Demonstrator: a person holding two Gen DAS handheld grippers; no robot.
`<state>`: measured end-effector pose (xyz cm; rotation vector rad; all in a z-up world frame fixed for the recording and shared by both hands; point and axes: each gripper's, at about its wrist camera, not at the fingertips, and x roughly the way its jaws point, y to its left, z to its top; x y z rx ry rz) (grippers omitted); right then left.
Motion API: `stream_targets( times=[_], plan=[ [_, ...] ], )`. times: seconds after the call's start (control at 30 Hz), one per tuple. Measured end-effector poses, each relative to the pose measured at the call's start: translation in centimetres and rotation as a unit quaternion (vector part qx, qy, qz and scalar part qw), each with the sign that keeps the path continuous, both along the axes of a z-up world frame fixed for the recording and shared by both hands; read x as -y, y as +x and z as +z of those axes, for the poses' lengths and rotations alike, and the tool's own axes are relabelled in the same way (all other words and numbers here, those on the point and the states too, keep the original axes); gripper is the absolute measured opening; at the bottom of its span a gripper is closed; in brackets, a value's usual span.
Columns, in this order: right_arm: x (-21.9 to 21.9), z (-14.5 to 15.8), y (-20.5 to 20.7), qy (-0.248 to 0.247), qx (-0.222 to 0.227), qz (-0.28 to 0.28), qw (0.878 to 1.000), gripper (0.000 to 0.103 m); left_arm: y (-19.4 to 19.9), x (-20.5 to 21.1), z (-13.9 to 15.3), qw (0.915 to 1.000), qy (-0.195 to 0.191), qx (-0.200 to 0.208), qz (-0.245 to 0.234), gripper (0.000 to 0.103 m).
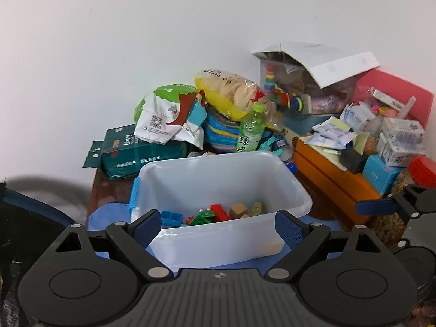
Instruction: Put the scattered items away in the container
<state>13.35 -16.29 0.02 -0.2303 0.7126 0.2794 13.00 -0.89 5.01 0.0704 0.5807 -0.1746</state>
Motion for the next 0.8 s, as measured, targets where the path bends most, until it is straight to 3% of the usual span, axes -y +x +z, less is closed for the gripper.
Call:
stream_targets(
  times=[0.2,0.63,0.8],
  plan=[
    [-0.03,-0.23,0.04,-0.001,-0.002,0.000,1.000,0.103,-0.41,0.33,0.41,0.9998,0.014,0.017,0.001,0.093],
    [0.02,-0.45,0.33,0.001,-0.005,-0.004,1.000,0.103,-0.48,0.13,0.27,1.0000,-0.002,0.001,0.008,0.093],
    [0.11,-0.45,0.43,0.002,-0.003,-0.005,1.000,0.103,-0.30,0.13,0.08,0.9999,0.002,-0.009,0.012,0.100]
  ],
)
